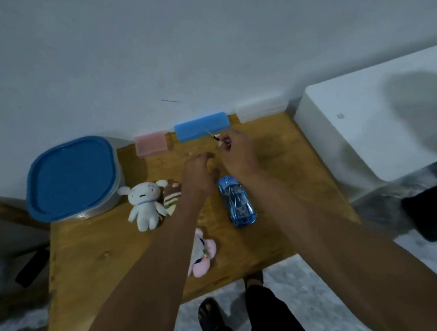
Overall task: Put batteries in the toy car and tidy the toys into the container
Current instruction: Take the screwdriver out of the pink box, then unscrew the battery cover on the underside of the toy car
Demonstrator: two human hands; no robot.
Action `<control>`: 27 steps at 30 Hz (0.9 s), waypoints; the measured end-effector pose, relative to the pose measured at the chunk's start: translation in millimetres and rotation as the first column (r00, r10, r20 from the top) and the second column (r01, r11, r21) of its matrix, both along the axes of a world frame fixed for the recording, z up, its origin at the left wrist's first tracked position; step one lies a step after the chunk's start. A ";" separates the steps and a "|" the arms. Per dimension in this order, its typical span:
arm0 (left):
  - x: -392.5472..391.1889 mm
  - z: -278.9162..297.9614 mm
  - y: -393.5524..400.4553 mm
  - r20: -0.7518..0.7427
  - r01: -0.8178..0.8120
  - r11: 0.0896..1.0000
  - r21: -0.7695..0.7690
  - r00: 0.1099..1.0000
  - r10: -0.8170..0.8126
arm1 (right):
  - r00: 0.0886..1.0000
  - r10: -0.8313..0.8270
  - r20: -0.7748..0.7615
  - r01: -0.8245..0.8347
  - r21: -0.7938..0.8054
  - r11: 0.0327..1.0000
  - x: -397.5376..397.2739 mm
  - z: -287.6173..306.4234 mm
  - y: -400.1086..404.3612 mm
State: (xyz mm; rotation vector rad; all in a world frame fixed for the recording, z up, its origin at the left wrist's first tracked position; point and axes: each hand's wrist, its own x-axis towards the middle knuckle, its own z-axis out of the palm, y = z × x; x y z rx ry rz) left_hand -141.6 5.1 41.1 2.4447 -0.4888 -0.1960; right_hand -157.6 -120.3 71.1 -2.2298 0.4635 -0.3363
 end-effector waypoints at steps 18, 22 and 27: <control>-97.0 -42.6 -84.6 -0.277 -0.157 0.871 0.466 0.909 0.312 | 0.995 -0.054 -0.087 0.065 0.121 0.990 -87.9 -50.0 -85.1; -101.1 -36.7 -92.9 -0.275 -0.221 0.880 0.421 0.893 0.356 | 0.997 -0.021 -0.078 0.031 0.132 0.991 -88.3 -40.6 -95.6; -86.7 -32.3 -83.6 -0.372 -0.312 0.924 0.220 0.849 0.375 | 0.999 -0.011 -0.032 0.015 0.130 0.991 -80.3 -21.0 -104.1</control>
